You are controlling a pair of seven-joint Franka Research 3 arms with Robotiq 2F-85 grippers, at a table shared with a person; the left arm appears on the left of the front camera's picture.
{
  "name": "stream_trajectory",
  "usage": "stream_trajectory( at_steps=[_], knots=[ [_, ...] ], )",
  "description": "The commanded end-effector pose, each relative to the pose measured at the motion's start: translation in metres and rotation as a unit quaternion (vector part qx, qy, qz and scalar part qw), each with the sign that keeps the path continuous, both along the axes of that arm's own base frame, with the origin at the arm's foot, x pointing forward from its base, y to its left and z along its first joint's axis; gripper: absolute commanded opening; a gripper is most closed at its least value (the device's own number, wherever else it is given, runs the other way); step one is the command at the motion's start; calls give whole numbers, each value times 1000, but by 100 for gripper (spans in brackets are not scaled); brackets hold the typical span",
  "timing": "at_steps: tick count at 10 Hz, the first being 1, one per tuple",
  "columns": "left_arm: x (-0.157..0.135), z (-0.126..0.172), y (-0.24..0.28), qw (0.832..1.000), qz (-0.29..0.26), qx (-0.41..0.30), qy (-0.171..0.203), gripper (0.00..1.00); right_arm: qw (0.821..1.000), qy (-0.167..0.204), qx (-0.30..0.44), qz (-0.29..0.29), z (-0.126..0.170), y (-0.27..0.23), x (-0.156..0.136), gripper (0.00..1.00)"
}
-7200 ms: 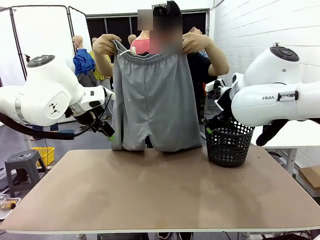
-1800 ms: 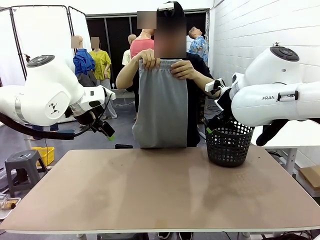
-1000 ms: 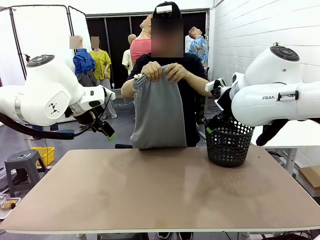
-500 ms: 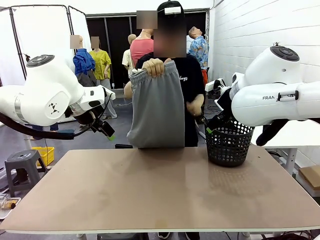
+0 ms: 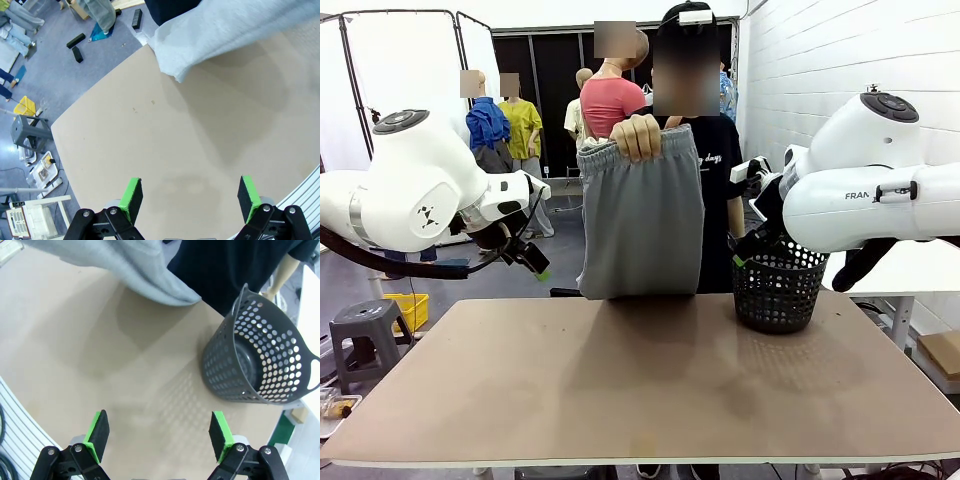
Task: Fold the training pants.
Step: Grab both ends of the Training pants handed by a person.
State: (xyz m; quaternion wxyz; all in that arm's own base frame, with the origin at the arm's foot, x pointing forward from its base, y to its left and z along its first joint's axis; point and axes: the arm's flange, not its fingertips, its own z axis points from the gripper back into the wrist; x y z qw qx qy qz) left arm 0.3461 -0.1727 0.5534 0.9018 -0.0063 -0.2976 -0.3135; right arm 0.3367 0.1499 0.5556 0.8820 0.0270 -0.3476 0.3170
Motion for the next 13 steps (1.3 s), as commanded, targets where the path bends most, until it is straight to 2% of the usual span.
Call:
stream_trajectory(
  at_steps=[1,11,13],
  knots=[
    [0,-1,2,1000,-2,1,0,100,1000,0,0,0,0,0,0,100],
    [0,0,0,1000,0,0,0,100,1000,0,0,0,0,0,0,100],
    [-2,10,13,994,-83,71,-16,100,996,-16,-43,72,-1,-8,0,100]
  ],
)
